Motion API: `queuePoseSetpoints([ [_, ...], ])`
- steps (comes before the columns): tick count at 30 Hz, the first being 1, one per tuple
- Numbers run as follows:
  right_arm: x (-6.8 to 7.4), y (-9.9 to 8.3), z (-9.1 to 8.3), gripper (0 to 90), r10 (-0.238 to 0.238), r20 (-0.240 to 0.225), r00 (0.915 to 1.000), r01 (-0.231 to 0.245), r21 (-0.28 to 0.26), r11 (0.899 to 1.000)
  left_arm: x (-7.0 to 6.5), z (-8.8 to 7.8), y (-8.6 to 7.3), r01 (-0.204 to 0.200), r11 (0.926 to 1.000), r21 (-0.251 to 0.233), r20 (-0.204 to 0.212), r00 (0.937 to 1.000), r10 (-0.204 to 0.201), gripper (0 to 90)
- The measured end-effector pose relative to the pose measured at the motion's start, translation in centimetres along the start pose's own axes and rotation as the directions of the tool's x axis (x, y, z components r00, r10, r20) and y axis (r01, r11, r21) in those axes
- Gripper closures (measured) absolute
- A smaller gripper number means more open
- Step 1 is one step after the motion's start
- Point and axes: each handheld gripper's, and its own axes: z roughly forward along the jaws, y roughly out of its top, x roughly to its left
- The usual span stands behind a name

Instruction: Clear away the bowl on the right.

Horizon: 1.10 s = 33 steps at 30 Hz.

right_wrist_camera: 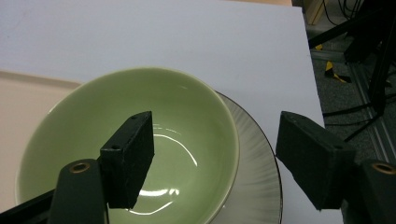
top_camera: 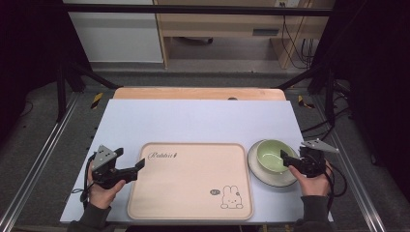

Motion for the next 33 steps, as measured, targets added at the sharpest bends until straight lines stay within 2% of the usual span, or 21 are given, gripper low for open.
queuePoseSetpoints([
  [8, -0.2, -0.1, 0.7, 31.8, -0.001, 0.023, 0.9997, 0.000, 0.048, 0.999, -0.1, 0.1, 0.0, -0.001, 1.0000, 0.002, 0.000, 1.0000, 0.001, 10.2],
  [19, -0.5, -0.1, 1.4, 40.1, 0.008, 0.016, 0.9998, -0.010, 0.108, 0.994, -0.1, 0.2, 0.0, -0.008, 0.9999, 0.007, 0.002, 1.0000, 0.008, 10.3],
  [25, -0.6, -0.3, 1.9, 44.4, 0.005, 0.023, 0.9997, -0.008, 0.145, 0.989, -0.1, 0.2, 0.0, -0.009, 0.9999, 0.007, 0.002, 1.0000, 0.009, 10.4],
  [33, -1.0, -0.4, 2.3, 52.9, 0.038, 0.015, 0.9992, -0.040, 0.198, 0.979, -0.2, 0.3, -0.1, -0.010, 0.9999, 0.014, 0.004, 0.9999, 0.010, 10.4],
])
